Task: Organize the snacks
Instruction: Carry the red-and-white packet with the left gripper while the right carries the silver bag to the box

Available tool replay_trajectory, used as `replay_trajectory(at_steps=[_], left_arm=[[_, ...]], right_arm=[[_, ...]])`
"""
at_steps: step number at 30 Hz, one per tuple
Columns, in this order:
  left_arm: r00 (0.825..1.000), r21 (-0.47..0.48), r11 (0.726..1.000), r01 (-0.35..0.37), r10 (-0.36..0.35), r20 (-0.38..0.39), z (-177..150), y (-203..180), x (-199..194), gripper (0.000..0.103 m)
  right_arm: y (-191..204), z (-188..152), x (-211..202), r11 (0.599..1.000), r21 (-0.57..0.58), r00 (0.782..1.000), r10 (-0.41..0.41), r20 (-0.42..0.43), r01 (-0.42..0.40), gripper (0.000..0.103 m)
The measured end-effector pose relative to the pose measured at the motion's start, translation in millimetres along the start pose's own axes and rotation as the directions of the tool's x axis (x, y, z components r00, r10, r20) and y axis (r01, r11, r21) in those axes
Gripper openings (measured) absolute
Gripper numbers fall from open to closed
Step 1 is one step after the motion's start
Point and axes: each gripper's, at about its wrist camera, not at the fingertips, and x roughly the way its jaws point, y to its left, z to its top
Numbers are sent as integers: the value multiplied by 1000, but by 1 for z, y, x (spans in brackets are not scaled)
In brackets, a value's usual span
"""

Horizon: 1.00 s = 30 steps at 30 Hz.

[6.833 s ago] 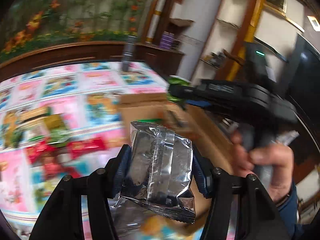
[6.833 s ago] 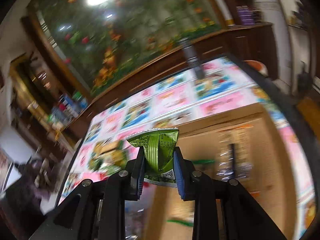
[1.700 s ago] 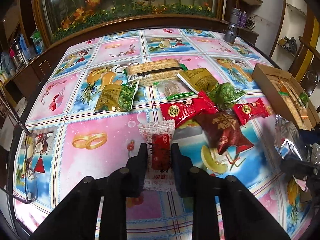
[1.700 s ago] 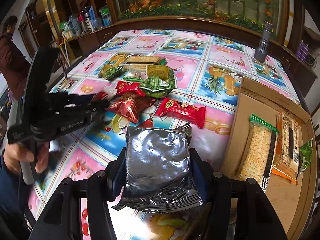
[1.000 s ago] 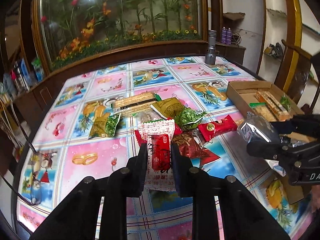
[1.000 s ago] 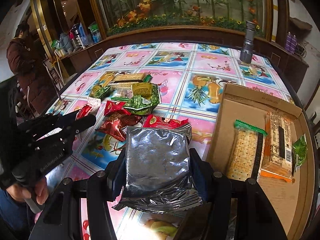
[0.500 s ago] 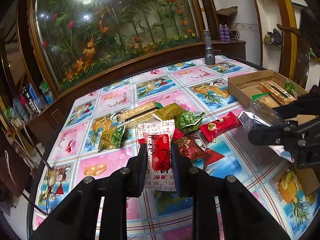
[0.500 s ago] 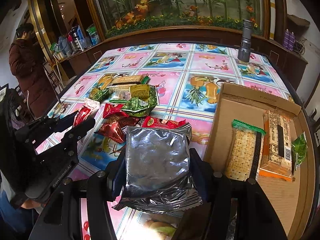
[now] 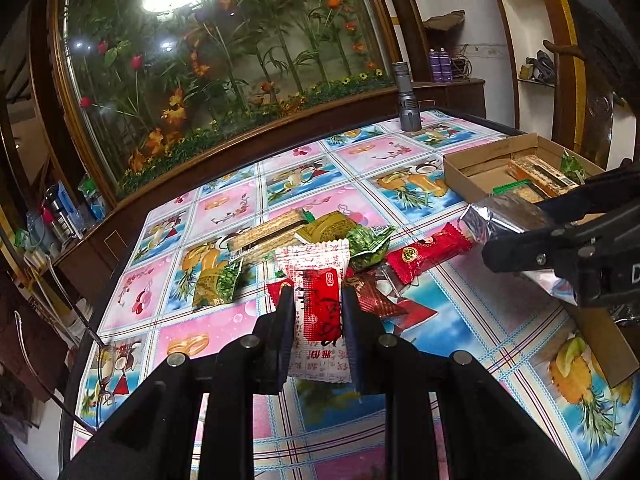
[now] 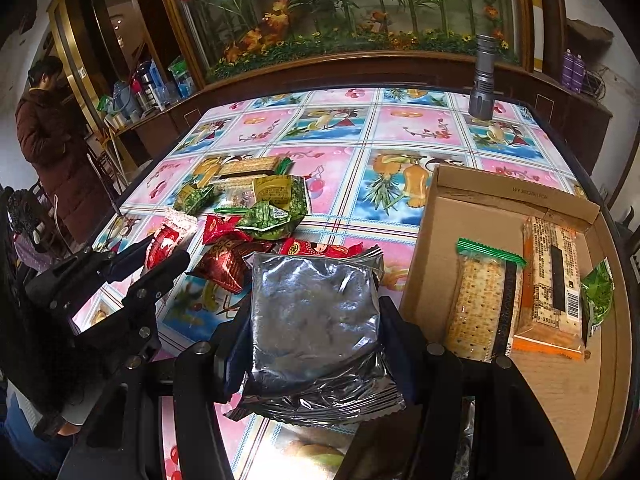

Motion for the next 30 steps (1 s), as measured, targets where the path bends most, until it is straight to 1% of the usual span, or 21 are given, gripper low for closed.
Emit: replay_trajectory(at_steps=[7, 10, 13, 14, 16, 19, 22, 24, 26, 28, 30], left_arm=[[1000, -3, 1000, 4, -4, -1, 0, 0, 0, 22], [998, -36, 998, 57, -58, -8, 2, 2, -1, 22], [990, -84, 986, 142, -143, -14, 6, 3, -5, 22], [982, -114, 976, 186, -189, -13, 8, 4, -6, 22], [971, -147, 960, 236, -241, -12, 10, 4, -7, 22], [948, -186, 932, 311, -318, -6, 16, -6, -9, 22], [927, -183, 911, 369, -376, -3, 22, -26, -13, 22], [908, -170, 895, 413, -419, -3, 27, -46, -15, 22], [888, -152, 878, 453, -459, -4, 32, -67, -18, 22], [868, -132, 862, 490, -496, -9, 37, -89, -21, 22], [858, -119, 853, 508, -514, -17, 39, -103, -22, 22]], right_arm=[[-10, 3, -5, 999, 33, 1000, 2, 16, -3, 63], [-22, 5, -9, 997, 73, 1000, 4, 28, -6, 63], [-37, 7, -14, 992, 127, 999, -3, 45, -3, 63], [-43, 8, -16, 989, 148, 999, -6, 50, -2, 63], [-54, 10, -20, 982, 189, 998, -17, 62, 5, 63], [-74, 12, -29, 968, 251, 996, -28, 83, 6, 63], [-99, 11, -43, 948, 318, 993, -56, 106, 19, 63], [-117, 9, -50, 929, 369, 991, -80, 108, 35, 63], [-128, 8, -51, 920, 389, 991, -96, 92, 53, 63], [-139, 6, -53, 902, 427, 991, -102, 91, 54, 63], [-145, 5, -54, 894, 443, 990, -112, 87, 62, 63]])
